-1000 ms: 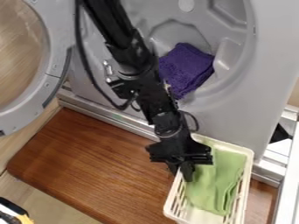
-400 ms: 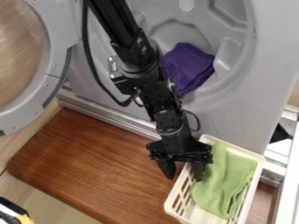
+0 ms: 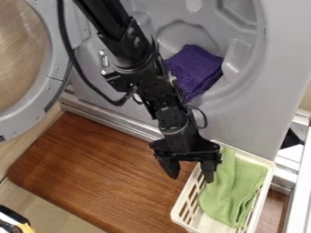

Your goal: Move the white basket to the lower right corner of the table

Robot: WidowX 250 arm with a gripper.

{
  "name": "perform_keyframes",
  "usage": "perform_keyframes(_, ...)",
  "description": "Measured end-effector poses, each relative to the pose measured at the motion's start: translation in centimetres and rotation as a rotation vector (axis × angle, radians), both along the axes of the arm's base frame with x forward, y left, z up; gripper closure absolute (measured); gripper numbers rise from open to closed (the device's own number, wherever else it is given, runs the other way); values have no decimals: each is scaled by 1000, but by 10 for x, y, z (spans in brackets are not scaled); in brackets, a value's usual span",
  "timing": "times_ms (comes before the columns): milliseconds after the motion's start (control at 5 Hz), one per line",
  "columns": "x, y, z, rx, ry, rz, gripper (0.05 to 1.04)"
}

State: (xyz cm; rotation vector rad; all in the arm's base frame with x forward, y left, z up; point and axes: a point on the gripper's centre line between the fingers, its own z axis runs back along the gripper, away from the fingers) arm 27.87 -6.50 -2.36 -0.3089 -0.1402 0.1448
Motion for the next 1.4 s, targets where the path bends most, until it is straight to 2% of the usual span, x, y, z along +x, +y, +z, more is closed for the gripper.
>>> perform_keyframes(400,-3,20,33,-13,-73,45,83)
perform_keyframes(1400,-3,20,33,-12,-75,43,83)
